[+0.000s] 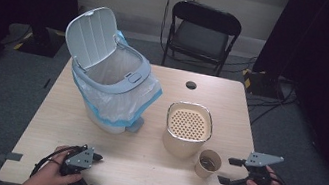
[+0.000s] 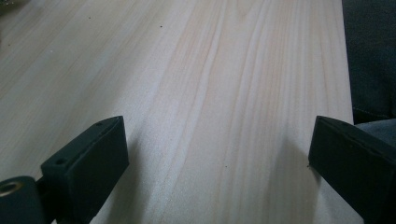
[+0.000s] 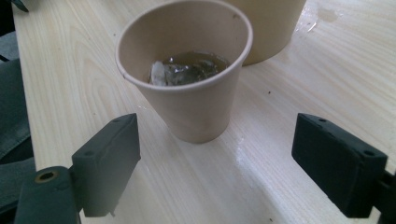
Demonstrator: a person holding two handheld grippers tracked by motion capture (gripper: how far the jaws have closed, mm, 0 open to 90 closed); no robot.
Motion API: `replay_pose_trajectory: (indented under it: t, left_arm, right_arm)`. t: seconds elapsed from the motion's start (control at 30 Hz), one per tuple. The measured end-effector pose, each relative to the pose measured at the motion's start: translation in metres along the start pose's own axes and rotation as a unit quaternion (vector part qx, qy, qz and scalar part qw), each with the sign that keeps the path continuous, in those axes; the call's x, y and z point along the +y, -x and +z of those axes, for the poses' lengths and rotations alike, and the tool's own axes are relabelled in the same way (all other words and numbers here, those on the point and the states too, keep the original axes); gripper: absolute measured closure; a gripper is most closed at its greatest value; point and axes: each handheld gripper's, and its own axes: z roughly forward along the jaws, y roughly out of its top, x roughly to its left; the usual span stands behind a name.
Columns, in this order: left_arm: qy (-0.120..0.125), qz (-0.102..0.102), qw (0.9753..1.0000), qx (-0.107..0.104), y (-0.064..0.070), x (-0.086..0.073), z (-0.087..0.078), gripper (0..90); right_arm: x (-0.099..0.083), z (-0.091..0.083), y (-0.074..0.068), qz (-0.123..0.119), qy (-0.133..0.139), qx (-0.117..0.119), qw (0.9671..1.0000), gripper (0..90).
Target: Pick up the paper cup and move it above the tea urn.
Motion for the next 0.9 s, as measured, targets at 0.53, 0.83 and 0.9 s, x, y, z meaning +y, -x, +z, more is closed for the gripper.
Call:
replay_pose_trajectory:
  t: [0.53, 0.83, 0.9]
  left_arm:
    - [0.000, 0.000, 1.0000, 0.000, 0.000, 0.000, 0.000, 4.2]
    - [0.000, 0.000, 1.0000, 0.000, 0.000, 0.000, 0.000, 4.2]
    - [-0.001, 0.001, 1.0000, -0.001, 0.000, 0.000, 0.000, 4.2]
  right_arm:
    - [-0.007, 0.028, -0.002, -0.001, -0.018, 0.005, 0.9998, 15.8]
    - [0.000, 0.034, -0.003, 0.000, -0.017, 0.003, 0.9999, 14.9]
    - [0.000, 0.035, -0.003, 0.000, -0.015, 0.003, 0.9999, 14.9]
